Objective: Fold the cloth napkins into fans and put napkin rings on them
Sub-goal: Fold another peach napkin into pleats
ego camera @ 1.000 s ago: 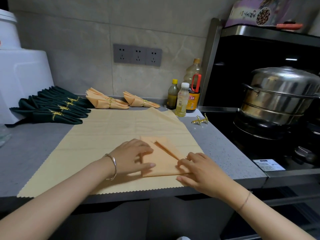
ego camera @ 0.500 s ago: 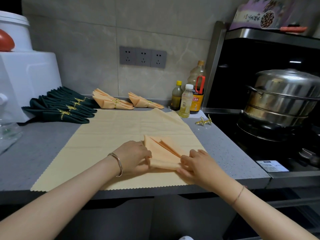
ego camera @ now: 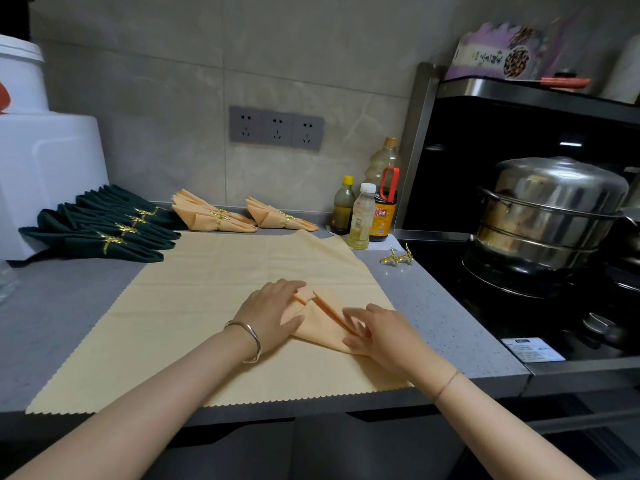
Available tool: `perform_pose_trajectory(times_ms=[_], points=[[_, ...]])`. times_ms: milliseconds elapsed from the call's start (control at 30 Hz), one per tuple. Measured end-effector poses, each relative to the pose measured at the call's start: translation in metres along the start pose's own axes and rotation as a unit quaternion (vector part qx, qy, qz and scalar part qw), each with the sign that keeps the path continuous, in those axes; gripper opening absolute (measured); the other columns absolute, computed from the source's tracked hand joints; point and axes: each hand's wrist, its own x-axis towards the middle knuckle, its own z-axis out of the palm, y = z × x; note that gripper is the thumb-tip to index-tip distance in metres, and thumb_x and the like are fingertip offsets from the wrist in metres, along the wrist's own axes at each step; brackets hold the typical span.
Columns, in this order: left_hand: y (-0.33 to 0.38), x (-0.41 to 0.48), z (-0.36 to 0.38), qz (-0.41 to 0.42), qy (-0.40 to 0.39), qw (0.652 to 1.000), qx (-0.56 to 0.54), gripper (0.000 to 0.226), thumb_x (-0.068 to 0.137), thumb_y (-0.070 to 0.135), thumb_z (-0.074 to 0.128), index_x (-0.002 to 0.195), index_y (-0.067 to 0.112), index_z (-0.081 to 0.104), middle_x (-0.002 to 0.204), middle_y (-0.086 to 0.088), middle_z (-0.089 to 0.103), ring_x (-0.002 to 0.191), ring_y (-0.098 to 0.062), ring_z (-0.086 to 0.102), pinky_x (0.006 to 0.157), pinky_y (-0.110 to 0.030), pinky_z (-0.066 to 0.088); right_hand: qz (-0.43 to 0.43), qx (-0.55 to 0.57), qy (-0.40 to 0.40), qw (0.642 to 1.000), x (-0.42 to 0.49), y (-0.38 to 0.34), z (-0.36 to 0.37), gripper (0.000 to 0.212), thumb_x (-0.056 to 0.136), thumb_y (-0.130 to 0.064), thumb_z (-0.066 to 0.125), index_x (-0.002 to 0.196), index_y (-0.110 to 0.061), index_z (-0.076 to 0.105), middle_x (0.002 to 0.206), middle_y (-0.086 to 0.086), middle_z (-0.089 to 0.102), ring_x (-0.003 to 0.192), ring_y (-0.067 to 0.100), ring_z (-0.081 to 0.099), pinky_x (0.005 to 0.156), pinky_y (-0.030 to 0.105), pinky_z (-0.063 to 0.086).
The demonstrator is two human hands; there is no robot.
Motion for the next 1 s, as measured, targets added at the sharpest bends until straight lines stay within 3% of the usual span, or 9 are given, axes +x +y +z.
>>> perform_pose_trajectory(times_ms=[67,167,433,600,667,767,833,900,1000], points=[[0.005,0.003,0.003,0.042,-0.031,0.998,0.022,0.059,0.098,0.024,0.041,0.151,0.029,0.016,0.156,0.008,0.022,0.142,-0.015,0.021,0.115,-0.029,0.016,-0.006,-0.004,-0.009,1.000,0.002,0.001,0.001,0.041,0.095,-0.046,0.047,0.133,-0.034,0.050,0.095,-0.004,0.045,0.085,0.015,0.047,0.069,0.023,0.025],[0.012,0.006,0.010,0.072,-0.095,0.988,0.095,0.052,0.103,0.022,0.022,0.152,0.029,0.005,0.159,0.013,0.000,0.147,-0.012,0.000,0.118,-0.034,-0.001,-0.020,0.000,-0.012,1.000,0.004,0.004,0.004,0.039,0.095,-0.044,0.047,0.133,-0.035,0.052,0.093,-0.004,0.042,0.082,0.011,0.040,0.067,0.023,0.023],[0.001,0.008,0.025,0.051,-0.173,0.980,0.080,0.050,0.104,0.032,0.011,0.153,0.024,0.005,0.160,0.012,0.001,0.147,-0.011,-0.004,0.119,-0.034,-0.005,-0.037,0.022,-0.005,0.999,0.003,0.007,0.008,0.038,0.096,-0.043,0.045,0.133,-0.033,0.053,0.099,-0.004,0.045,0.086,0.011,0.044,0.063,0.018,0.028],[-0.001,0.008,0.024,0.044,-0.181,0.982,0.039,0.049,0.105,0.031,0.013,0.153,0.025,0.006,0.159,0.013,0.000,0.147,-0.009,-0.005,0.119,-0.031,-0.007,-0.125,0.040,0.017,0.991,-0.003,0.003,0.013,0.041,0.100,-0.035,0.036,0.136,-0.022,0.049,0.137,-0.005,0.051,0.117,0.015,0.054,0.092,0.025,0.045],[-0.002,0.008,0.024,0.040,-0.181,0.982,0.027,0.049,0.105,0.030,0.014,0.153,0.025,0.007,0.159,0.014,0.001,0.146,-0.008,-0.004,0.118,-0.030,-0.008,-0.164,0.015,0.023,0.986,-0.004,0.000,0.020,0.043,0.094,-0.034,0.039,0.128,-0.016,0.057,0.128,0.001,0.061,0.106,0.018,0.064,0.080,0.026,0.055],[-0.002,0.008,0.024,0.037,-0.180,0.983,0.012,0.048,0.105,0.028,0.015,0.153,0.026,0.008,0.159,0.015,0.003,0.146,-0.007,-0.004,0.118,-0.028,-0.009,-0.176,-0.029,0.052,0.983,0.001,-0.001,0.025,0.039,0.082,-0.024,0.049,0.115,-0.012,0.067,0.113,0.004,0.069,0.085,0.018,0.071,0.058,0.023,0.056],[-0.002,0.008,0.024,0.036,-0.179,0.983,0.004,0.048,0.105,0.027,0.015,0.153,0.026,0.008,0.159,0.015,0.003,0.146,-0.007,-0.004,0.118,-0.028,-0.009,-0.175,-0.047,0.036,0.983,0.005,-0.008,0.023,0.043,0.084,-0.013,0.054,0.126,-0.010,0.059,0.126,0.008,0.062,0.100,0.024,0.067,0.071,0.028,0.057],[-0.002,0.008,0.024,0.036,-0.177,0.983,-0.001,0.048,0.105,0.027,0.016,0.152,0.026,0.009,0.159,0.015,0.004,0.146,-0.006,-0.003,0.118,-0.028,-0.009,-0.144,-0.058,0.005,0.988,0.008,-0.013,0.021,0.047,0.095,-0.009,0.043,0.142,-0.012,0.040,0.145,0.008,0.044,0.123,0.029,0.052,0.094,0.037,0.048],[-0.004,0.009,0.025,0.035,-0.175,0.984,-0.005,0.047,0.105,0.026,0.015,0.152,0.027,0.010,0.159,0.015,0.004,0.146,-0.006,-0.003,0.118,-0.027,-0.009,-0.116,-0.098,0.010,0.988,0.013,-0.019,0.025,0.040,0.097,-0.012,0.037,0.136,-0.015,0.043,0.134,0.005,0.053,0.115,0.030,0.054,0.091,0.040,0.045]])
